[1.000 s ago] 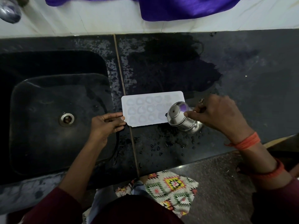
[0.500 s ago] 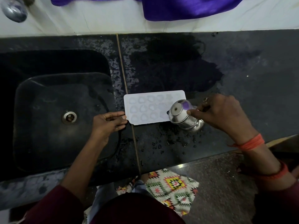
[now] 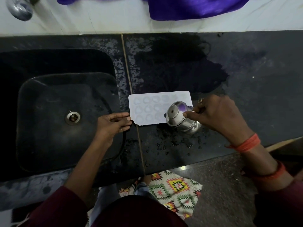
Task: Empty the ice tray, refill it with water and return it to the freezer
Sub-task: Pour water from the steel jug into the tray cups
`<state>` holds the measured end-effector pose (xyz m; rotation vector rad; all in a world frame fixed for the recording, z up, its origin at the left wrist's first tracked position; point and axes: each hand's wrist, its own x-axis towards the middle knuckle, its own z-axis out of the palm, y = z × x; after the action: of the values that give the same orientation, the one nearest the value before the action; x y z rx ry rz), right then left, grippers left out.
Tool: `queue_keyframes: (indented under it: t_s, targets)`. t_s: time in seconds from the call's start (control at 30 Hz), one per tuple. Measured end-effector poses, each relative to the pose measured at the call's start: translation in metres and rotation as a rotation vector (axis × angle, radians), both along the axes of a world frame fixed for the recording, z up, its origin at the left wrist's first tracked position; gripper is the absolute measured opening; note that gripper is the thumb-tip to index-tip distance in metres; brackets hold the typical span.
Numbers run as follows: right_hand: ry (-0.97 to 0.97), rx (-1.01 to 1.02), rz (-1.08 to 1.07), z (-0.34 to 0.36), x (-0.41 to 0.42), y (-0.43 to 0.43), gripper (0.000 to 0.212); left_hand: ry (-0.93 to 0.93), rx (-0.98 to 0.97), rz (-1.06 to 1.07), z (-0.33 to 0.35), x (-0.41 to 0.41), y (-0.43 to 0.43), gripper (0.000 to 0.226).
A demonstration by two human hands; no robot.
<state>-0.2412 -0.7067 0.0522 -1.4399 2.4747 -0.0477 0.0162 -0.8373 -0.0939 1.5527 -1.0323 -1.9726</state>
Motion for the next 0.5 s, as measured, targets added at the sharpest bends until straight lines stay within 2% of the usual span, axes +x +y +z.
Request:
queue_keyframes:
  t_s: [0.5]
  targets:
    - [0.038, 0.022, -0.006, -0.0030, 0.0051, -0.0022, 0.035, -0.005, 0.001, 0.007, 0.0011, 0.0016, 0.0002, 0.009]
